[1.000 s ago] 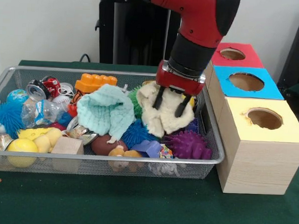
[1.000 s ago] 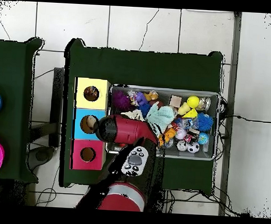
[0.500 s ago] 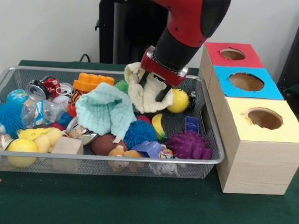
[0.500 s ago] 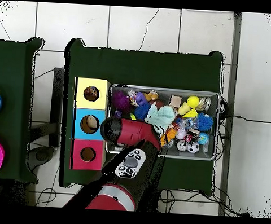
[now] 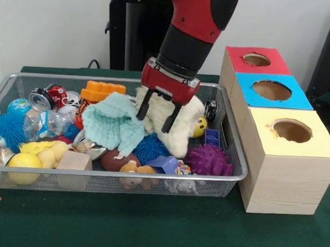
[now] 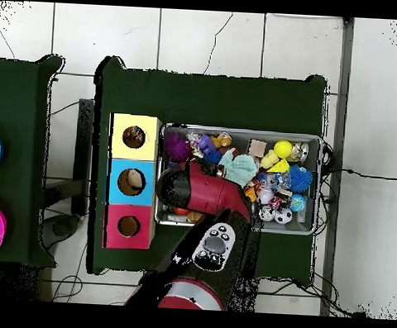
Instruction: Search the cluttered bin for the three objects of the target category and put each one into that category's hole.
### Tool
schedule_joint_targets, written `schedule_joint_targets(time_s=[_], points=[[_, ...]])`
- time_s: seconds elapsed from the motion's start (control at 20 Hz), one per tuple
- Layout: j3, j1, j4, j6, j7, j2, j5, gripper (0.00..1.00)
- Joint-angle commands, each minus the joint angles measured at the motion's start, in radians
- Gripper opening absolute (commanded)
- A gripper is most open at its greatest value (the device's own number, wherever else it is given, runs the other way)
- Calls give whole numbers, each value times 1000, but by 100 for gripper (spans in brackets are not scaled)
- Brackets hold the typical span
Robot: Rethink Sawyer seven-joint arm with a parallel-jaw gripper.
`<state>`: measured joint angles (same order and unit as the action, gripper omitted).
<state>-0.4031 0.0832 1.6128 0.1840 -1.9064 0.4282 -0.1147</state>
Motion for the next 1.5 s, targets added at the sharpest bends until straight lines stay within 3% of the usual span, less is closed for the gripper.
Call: schedule_joint_targets(time_s=[0.05,0.35,1.0,1.5], points=[[90,-11,48,51,-74,99,50,100],[117,-32,26,130,-33,146,46,100],[428,-229,7,67,79,82,123,100],[475,-232,-12,52,12,65,189,100]])
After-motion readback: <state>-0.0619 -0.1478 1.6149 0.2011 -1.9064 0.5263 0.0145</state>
